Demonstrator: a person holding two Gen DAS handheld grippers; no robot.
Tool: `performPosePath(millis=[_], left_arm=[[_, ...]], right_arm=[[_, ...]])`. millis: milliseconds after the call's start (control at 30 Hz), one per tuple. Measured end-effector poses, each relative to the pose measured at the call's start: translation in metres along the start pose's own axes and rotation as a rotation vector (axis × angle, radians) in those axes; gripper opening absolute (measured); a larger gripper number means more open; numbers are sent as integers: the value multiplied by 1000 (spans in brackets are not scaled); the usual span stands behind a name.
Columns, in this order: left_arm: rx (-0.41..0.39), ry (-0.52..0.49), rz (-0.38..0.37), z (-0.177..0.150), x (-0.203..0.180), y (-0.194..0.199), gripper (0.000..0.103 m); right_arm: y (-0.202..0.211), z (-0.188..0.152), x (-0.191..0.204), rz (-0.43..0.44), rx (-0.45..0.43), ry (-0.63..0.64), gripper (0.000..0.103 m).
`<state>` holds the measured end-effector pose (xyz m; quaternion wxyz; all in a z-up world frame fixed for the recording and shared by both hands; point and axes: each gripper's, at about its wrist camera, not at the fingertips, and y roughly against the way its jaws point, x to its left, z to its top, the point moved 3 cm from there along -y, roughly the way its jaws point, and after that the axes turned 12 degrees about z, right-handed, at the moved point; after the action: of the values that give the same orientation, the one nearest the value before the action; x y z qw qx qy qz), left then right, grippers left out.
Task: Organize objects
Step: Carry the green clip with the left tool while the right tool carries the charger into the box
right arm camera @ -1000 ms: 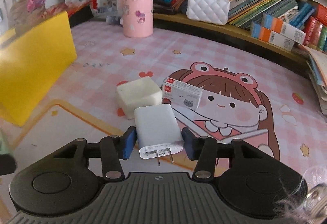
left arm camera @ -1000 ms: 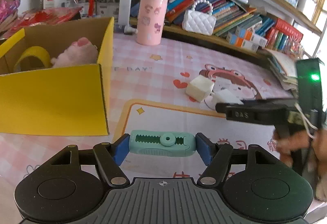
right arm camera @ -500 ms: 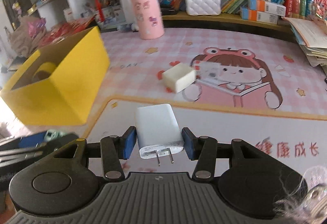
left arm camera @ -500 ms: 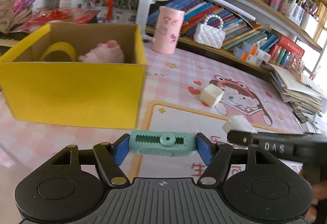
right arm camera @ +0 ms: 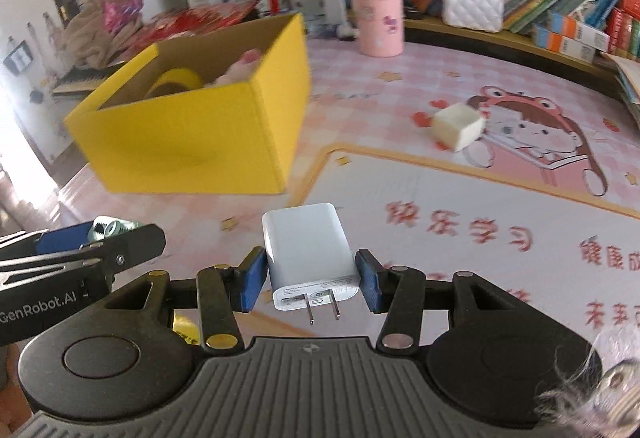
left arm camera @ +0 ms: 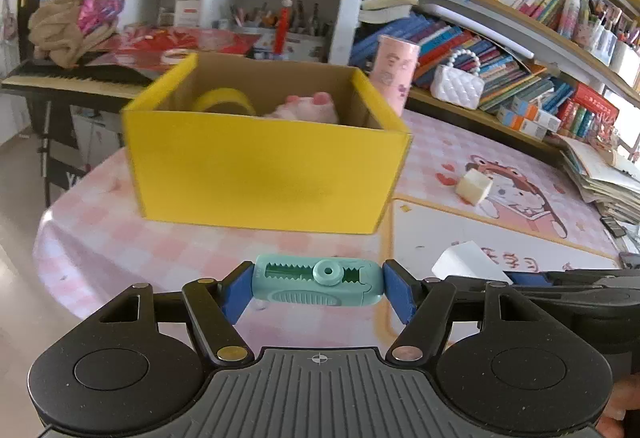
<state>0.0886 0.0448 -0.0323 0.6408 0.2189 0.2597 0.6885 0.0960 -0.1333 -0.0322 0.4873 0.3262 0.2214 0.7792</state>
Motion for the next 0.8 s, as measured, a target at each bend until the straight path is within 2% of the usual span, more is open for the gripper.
performPosePath(millis=[433,800], left_arm=[[-24,10,13,-15,57,27,69],[-78,4,-2,-13,87,46,69]], right_arm=[[-2,-22,65,13,3,26,46],[4,-31,97,-8,-31,41,46]])
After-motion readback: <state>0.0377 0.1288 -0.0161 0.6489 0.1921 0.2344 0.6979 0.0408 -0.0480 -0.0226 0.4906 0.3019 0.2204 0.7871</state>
